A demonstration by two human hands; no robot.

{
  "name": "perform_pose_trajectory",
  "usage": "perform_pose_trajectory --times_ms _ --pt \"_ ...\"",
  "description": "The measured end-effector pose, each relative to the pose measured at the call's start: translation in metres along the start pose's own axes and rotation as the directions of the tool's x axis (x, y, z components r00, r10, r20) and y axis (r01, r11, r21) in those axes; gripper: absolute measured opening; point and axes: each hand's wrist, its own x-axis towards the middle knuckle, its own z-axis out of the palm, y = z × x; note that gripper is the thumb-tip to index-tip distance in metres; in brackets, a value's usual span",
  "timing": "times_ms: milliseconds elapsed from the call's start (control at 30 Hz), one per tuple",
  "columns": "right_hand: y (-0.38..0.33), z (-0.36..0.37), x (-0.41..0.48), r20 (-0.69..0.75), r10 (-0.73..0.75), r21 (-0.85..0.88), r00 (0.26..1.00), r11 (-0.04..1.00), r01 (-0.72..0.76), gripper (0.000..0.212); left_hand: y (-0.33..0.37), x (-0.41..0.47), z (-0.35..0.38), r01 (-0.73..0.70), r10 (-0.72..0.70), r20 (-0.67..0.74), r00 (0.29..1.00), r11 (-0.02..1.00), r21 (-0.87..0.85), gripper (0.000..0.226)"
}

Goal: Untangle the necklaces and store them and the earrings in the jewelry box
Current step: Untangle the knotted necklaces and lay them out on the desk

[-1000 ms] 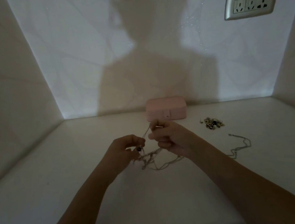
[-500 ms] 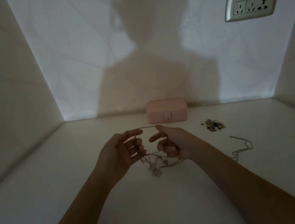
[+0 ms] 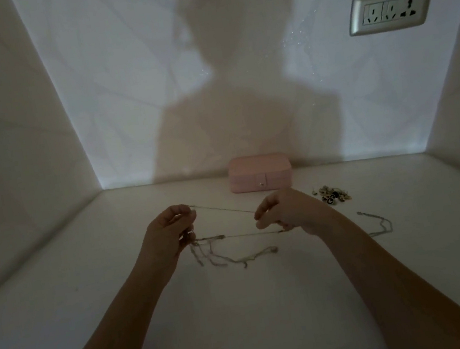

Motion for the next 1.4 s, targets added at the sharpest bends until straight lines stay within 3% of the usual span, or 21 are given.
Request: perform_pose_trajectory --times_ms 100,167,267,367,500,633,700,767,867,933,1033,1167,1300,1400 --pt "0.001 -0.004 -0.001 -0.058 -0.075 0.099 0.996 0.992 0.080 0.013 -0.001 0.003 -0.003 -0.029 0.040 -0.145 0.989 0.997 0.075 0.015" --pt "-0.001 -0.002 0.001 -0.015 -0.055 0.392 0.998 0.918 0.056 0.026 -0.002 0.005 -0.004 -0.008 0.015 -0.192 0.981 0.999 0.035 0.008" --pt "-0.005 -0.001 0.002 0.149 -0.011 0.722 0.989 0.684 -0.101 0.042 -0.004 0.008 -0.005 0.059 -0.075 -0.151 0.986 0.993 -0.103 0.020" --pt "-0.008 -0.002 0.000 0.317 -0.038 0.764 0.948 0.602 -0.231 0.046 -0.002 0.008 -0.004 0.204 -0.209 -0.022 0.978 0.968 -0.147 0.035" --pt "-0.009 -0.011 -0.004 0.342 -0.124 0.799 0.931 0.561 -0.219 0.048 0.002 -0.001 -0.006 0.332 -0.350 0.186 0.918 0.935 0.123 0.049" --pt "-0.010 -0.042 -0.008 0.307 -0.261 0.865 0.915 0.478 -0.154 0.044 0.006 -0.007 -0.014 0.170 -0.372 0.324 0.870 0.843 0.511 0.055" --pt "-0.012 -0.060 -0.013 0.287 -0.285 0.858 0.914 0.501 -0.113 0.044 0.007 -0.009 -0.018 0.099 -0.395 0.339 0.854 0.762 0.640 0.064" --pt "-0.016 -0.077 -0.022 0.284 -0.258 0.774 0.924 0.630 -0.062 0.045 0.010 -0.010 -0.021 0.071 -0.419 0.314 0.852 0.686 0.724 0.064" --pt "-0.025 -0.100 -0.033 0.287 -0.130 0.478 0.949 0.878 -0.024 0.042 0.014 -0.011 -0.025 0.011 -0.399 0.242 0.885 0.536 0.844 0.045" --pt "-0.029 -0.111 -0.037 0.279 -0.037 0.307 0.959 0.950 -0.052 0.042 0.016 -0.009 -0.030 -0.027 -0.356 0.244 0.902 0.517 0.856 0.032" --pt "-0.029 -0.117 -0.038 0.270 0.043 0.225 0.962 0.969 -0.107 0.041 0.018 -0.007 -0.035 -0.109 -0.297 0.285 0.911 0.492 0.864 0.024" --pt "-0.023 -0.105 -0.035 0.289 0.069 0.190 0.955 0.973 -0.128 0.036 0.015 -0.010 -0.039 -0.193 -0.258 0.290 0.922 0.344 0.919 0.056" --pt "-0.013 -0.097 -0.025 0.319 0.037 0.285 0.947 0.949 -0.133 0.035 0.014 -0.015 -0.067 -0.136 -0.169 0.159 0.973 0.140 0.981 0.064" --pt "-0.006 -0.095 -0.020 0.320 0.112 0.215 0.941 0.958 -0.188 0.033 0.011 -0.020 -0.094 -0.082 -0.082 0.088 0.993 0.069 0.994 0.065"
